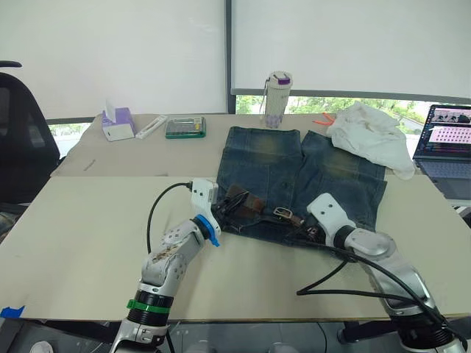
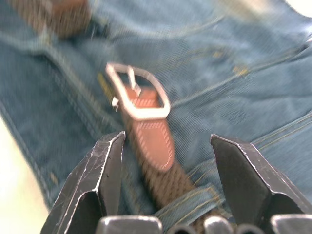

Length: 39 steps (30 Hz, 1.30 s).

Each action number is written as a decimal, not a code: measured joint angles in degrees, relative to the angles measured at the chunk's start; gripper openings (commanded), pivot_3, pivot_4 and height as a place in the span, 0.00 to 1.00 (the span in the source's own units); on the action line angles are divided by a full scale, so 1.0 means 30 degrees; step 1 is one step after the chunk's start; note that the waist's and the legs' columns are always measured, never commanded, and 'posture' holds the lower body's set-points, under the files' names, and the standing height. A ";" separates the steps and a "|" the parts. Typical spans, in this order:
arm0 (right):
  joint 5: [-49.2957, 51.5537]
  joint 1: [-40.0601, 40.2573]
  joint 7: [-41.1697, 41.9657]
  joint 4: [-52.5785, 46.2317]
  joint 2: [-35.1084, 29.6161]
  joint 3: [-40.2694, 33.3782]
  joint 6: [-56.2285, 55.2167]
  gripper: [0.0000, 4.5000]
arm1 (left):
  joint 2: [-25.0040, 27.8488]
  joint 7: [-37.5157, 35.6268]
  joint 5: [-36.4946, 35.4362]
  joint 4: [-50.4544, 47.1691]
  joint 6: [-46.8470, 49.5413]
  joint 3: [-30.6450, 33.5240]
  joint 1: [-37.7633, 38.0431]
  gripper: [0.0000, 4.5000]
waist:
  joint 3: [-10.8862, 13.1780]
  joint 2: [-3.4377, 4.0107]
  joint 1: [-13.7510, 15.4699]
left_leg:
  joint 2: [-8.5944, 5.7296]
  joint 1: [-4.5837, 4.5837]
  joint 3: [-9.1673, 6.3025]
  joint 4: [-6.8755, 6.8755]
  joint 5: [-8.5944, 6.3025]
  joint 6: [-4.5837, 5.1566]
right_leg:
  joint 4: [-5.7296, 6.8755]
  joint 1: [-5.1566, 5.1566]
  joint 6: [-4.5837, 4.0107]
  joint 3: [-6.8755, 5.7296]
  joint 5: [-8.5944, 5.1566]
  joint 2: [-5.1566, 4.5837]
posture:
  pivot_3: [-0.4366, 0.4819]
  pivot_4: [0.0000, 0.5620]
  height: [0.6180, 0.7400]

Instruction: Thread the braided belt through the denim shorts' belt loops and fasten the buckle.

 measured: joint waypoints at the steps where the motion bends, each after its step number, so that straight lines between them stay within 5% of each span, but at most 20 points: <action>1: -0.0140 -0.0013 0.0001 0.0160 -0.0007 0.0104 -0.0001 0.69 | -0.0028 -0.0018 0.0033 -0.0006 0.0002 -0.0046 0.0002 0.00 | 0.0000 0.0000 -0.0001 | 0.0001 -0.0001 0.0000 0.0000 0.0000 0.0000 | -0.0001 0.0000 0.0000 0.0001 0.0000 0.0001 | 0.48 0.27 1.00; 8: -0.1099 -0.0766 -0.0141 0.1164 -0.0009 0.0797 -0.0604 0.69 | -0.0084 -0.0038 0.0247 -0.0013 0.0015 -0.0066 0.0008 0.00 | 0.0000 0.0000 -0.0004 | 0.0001 0.0002 0.0000 0.0000 0.0000 0.0000 | 0.0000 0.0000 0.0000 0.0000 0.0000 0.0005 | 0.48 0.27 1.00; 11: -0.1671 -0.0995 -0.0281 0.1636 -0.0013 0.0948 -0.1122 0.55 | -0.0103 -0.0055 0.0271 -0.0015 0.0020 -0.0071 0.0008 0.00 | 0.0000 0.0000 -0.0005 | 0.0000 0.0002 0.0002 0.0000 0.0000 0.0000 | 0.0000 0.0000 0.0000 0.0000 0.0000 0.0003 | 0.48 0.27 1.00; 18: -0.2280 -0.0622 -0.0184 0.1600 -0.0124 0.1480 -0.2094 0.00 | -0.0186 0.0013 0.0261 -0.0036 0.0337 -0.0034 -0.0013 0.00 | 0.0000 0.0000 0.0018 | 0.0000 -0.0001 0.0001 0.0000 0.0000 0.0000 | 0.0000 0.0000 0.0000 -0.0001 0.0000 0.0000 | 0.48 0.27 1.00; 29: -0.2940 0.1732 -0.3345 0.0833 0.1621 -0.0245 -0.5823 0.00 | -0.1863 0.1691 -0.2240 -0.0149 0.4560 0.1964 -0.1854 0.00 | 0.0002 -0.0004 0.0033 | -0.0001 -0.0003 0.0003 0.0001 -0.0002 0.0002 | 0.0011 -0.0002 0.0002 0.0001 0.0000 0.0002 | 0.48 0.27 1.00; 39: -0.2613 0.3963 -0.7231 0.2027 0.5477 -0.2192 -1.2556 0.00 | -0.3955 0.3586 -0.4669 0.1006 0.6340 0.4066 -0.3693 0.00 | 0.0002 -0.0003 0.0012 | -0.0002 0.0001 0.0004 -0.0001 0.0001 -0.0004 | 0.0015 -0.0004 0.0002 0.0003 0.0000 0.0013 | 0.48 0.27 1.00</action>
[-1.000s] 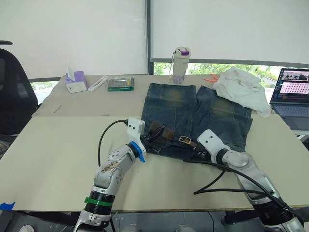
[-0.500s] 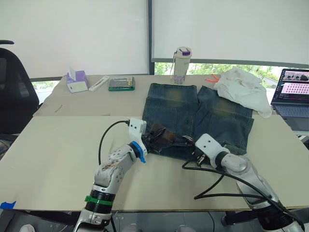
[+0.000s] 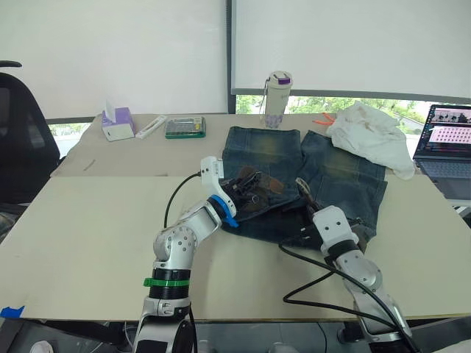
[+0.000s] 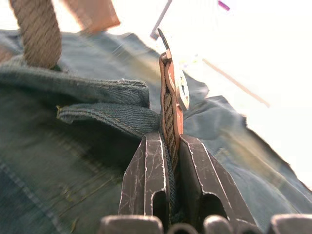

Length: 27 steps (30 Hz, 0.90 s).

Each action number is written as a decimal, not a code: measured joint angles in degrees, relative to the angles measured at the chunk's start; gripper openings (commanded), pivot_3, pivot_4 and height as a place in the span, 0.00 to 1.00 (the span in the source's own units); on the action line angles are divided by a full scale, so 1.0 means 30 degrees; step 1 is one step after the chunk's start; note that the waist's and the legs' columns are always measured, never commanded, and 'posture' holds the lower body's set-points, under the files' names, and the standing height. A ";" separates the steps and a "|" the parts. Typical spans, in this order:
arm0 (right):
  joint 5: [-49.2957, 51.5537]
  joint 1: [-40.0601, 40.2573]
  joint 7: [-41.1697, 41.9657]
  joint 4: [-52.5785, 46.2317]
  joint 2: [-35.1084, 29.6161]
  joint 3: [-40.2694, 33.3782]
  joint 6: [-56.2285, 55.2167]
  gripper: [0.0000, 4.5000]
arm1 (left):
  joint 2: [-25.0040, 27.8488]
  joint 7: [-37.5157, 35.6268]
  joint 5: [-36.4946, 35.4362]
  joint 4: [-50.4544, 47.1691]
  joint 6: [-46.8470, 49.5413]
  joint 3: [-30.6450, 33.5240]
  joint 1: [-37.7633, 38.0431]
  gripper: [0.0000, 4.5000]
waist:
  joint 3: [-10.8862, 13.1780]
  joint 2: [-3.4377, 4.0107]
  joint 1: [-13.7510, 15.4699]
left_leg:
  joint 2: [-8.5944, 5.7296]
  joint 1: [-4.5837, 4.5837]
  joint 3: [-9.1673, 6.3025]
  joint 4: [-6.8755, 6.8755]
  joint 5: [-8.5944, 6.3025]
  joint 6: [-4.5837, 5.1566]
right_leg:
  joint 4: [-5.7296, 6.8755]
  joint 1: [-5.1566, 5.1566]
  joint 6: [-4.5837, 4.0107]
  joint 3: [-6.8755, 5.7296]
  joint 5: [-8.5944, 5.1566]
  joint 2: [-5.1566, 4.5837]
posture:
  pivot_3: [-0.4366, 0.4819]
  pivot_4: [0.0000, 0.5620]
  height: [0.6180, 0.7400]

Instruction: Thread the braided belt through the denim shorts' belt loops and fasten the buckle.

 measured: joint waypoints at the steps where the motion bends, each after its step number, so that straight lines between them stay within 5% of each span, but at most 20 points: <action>1: 0.0091 0.0051 -0.0116 0.0127 0.0170 -0.0057 -0.0256 0.00 | -0.0054 0.0041 -0.0066 0.0000 0.0026 0.0033 0.0000 0.00 | 0.0000 0.0000 0.0002 | 0.0000 0.0000 0.0000 0.0000 0.0000 0.0000 | 0.0001 0.0000 0.0000 0.0000 0.0000 -0.0001 | 0.48 0.27 1.00; 9: -0.0677 0.0011 -0.1625 0.3755 0.1389 0.0072 -0.6532 0.00 | -0.1489 0.2350 -0.2587 0.0454 0.0973 0.1881 -0.0074 0.00 | 0.0000 0.0000 -0.0043 | 0.0006 0.0008 0.0004 -0.0001 0.0000 0.0000 | 0.0002 -0.0001 0.0000 0.0006 0.0000 0.0004 | 0.48 0.27 1.00; 17: -0.1637 -0.1031 -0.3038 0.6172 0.1714 -0.0021 -0.9852 0.00 | -0.1568 0.7064 -0.8366 0.2546 0.1077 0.4554 -0.0095 0.00 | 0.0000 -0.0002 0.0020 | 0.0011 0.0000 0.0001 0.0002 0.0003 -0.0007 | 0.0023 -0.0004 0.0000 0.0002 0.0000 -0.0004 | 0.48 0.27 1.00; 27: -0.1941 -0.1033 -0.3084 0.6539 0.1613 -0.0050 -1.0490 0.00 | -0.1583 0.9225 -1.3405 0.3314 0.1023 0.3391 -0.0097 0.00 | -0.0001 0.0000 -0.0020 | 0.0002 0.0006 0.0004 0.0004 0.0018 -0.0033 | 0.0022 -0.0002 0.0000 0.0008 0.0000 -0.0001 | 0.48 0.27 1.00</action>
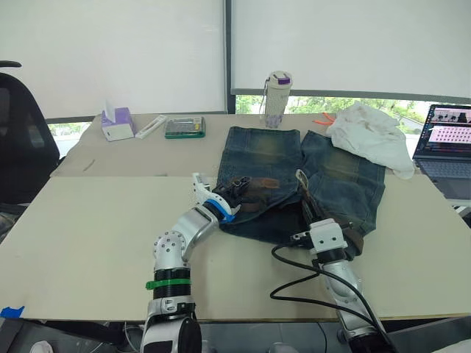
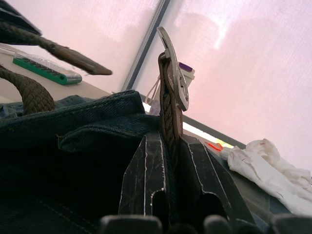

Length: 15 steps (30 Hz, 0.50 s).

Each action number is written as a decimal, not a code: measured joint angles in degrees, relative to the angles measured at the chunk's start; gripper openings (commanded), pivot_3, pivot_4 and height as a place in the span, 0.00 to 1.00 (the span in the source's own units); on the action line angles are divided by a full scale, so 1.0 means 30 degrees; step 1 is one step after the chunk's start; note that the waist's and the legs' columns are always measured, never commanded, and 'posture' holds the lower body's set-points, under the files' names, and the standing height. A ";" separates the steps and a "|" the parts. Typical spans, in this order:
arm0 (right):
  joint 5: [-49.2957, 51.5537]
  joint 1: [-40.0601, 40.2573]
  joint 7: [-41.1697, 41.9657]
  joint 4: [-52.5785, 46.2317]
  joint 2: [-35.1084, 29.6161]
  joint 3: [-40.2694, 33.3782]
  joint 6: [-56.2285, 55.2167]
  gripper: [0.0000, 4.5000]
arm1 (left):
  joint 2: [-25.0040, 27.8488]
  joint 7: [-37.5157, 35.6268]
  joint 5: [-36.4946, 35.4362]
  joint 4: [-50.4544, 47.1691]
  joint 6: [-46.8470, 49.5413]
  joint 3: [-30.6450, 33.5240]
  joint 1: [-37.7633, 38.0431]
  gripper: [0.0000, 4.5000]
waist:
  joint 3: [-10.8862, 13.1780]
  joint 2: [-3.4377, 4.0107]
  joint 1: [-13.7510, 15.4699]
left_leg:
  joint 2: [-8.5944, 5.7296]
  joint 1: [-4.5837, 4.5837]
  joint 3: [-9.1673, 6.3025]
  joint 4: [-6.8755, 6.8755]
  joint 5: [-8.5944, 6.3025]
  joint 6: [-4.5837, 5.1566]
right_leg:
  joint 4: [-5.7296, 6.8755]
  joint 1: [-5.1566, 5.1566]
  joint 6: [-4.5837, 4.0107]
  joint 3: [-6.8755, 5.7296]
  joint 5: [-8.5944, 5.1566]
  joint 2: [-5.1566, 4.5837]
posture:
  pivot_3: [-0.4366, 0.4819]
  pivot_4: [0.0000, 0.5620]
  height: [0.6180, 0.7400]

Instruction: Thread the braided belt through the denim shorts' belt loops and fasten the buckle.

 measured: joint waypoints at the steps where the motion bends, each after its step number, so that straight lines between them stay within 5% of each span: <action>1: -0.0057 0.0000 0.0006 0.0005 -0.0028 0.0000 -0.0002 0.00 | 0.0000 0.0080 -0.0390 0.0007 -0.0067 -0.0177 0.0000 0.00 | 0.0000 0.0000 -0.0002 | 0.0000 0.0000 0.0000 0.0000 0.0001 -0.0001 | -0.0001 0.0000 0.0000 0.0000 0.0000 0.0000 | 0.48 0.27 1.00; 15: -0.0362 -0.0200 0.0017 0.0344 -0.0045 0.0084 -0.0299 0.00 | -0.0002 0.0578 -0.3622 0.0036 -0.1619 -0.2156 0.0000 0.00 | 0.0000 0.0000 0.0000 | -0.0017 0.0005 0.0001 0.0001 0.0011 -0.0016 | -0.0022 0.0000 0.0000 0.0006 -0.0001 0.0005 | 0.48 0.27 1.00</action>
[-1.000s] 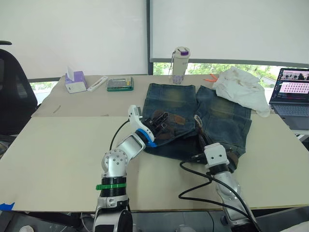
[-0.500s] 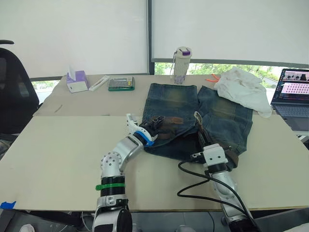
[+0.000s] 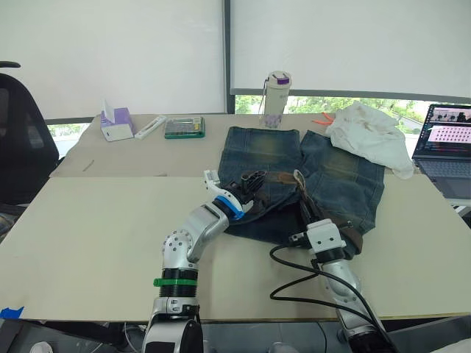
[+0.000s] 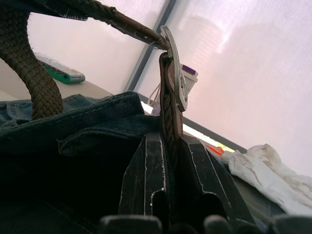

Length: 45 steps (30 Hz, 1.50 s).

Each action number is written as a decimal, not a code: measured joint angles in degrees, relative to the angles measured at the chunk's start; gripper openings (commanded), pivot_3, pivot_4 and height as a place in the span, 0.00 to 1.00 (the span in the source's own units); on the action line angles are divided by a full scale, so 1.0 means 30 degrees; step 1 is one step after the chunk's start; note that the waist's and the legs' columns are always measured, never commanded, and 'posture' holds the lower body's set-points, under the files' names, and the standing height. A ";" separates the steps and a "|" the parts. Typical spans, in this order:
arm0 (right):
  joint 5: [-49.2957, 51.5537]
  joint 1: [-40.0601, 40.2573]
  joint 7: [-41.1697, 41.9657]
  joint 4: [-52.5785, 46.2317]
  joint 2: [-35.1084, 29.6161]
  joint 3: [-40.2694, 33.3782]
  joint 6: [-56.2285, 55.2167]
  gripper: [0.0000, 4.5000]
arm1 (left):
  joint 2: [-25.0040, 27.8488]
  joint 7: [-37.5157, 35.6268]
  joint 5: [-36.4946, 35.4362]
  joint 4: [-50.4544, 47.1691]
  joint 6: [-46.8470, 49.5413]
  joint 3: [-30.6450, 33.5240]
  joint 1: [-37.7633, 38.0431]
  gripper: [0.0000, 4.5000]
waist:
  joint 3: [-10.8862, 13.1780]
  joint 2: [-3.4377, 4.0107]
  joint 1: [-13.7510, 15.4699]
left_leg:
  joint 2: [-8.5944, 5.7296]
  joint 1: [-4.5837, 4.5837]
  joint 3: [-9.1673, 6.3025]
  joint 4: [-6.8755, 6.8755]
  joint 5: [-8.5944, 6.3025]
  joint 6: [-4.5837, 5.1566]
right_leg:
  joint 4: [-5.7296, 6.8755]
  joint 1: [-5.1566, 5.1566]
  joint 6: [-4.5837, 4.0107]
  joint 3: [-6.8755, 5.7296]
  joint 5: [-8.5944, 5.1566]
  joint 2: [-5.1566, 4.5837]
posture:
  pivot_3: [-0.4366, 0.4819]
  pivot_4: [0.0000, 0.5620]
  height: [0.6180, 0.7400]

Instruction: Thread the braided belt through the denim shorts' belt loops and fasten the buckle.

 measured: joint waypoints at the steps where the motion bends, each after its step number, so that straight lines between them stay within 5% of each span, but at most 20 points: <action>1: -0.0003 0.0000 -0.0002 0.0000 0.0011 0.0000 -0.0008 0.00 | 0.0000 0.0030 -0.0126 0.0001 -0.0089 -0.0106 0.0001 0.00 | 0.0000 0.0000 0.0000 | -0.0003 0.0000 0.0000 0.0000 0.0000 -0.0001 | 0.0000 0.0000 0.0000 0.0001 0.0000 -0.0001 | 0.48 0.27 1.00; 25: -0.1520 0.0004 0.0314 0.0117 -0.0865 0.0783 -0.0745 0.00 | -0.0032 -0.1307 -0.0879 0.2745 -0.1896 -0.1065 -0.0019 0.00 | -0.0001 0.0001 -0.0009 | -0.0037 0.0016 -0.0003 0.0000 0.0005 -0.0003 | -0.0012 0.0002 0.0000 0.0006 -0.0001 0.0000 | 0.48 0.27 1.00; 39: -0.4141 -0.0647 0.1333 0.0365 -0.4264 0.1376 -0.0735 0.00 | -0.0028 -0.2012 0.0408 0.3384 -0.1113 -0.2108 -0.0032 0.00 | 0.0000 -0.0002 0.0023 | -0.0104 0.0040 -0.0012 0.0004 0.0006 -0.0002 | -0.0026 0.0035 0.0002 0.0009 -0.0002 -0.0004 | 0.48 0.27 1.00; 41: -0.3686 -0.0588 0.1958 0.0265 -0.4525 0.1328 -0.0656 0.23 | -0.0027 -0.2055 0.0944 0.3467 -0.1091 -0.2143 -0.0036 0.00 | 0.0003 -0.0005 0.0010 | -0.0109 0.0050 -0.0011 0.0006 0.0006 -0.0001 | -0.0034 0.0051 0.0003 0.0011 -0.0002 -0.0008 | 0.48 0.27 1.00; 45: -0.0233 -0.0052 0.4764 -0.1910 -0.4366 0.1374 0.0983 0.52 | -0.0026 -0.2103 0.1739 0.3863 -0.1006 -0.2276 -0.0044 0.00 | 0.0005 -0.0009 0.0003 | -0.0100 0.0107 -0.0027 0.0005 -0.0002 0.0012 | -0.0056 0.0130 0.0006 0.0000 -0.0004 -0.0003 | 0.48 0.27 1.00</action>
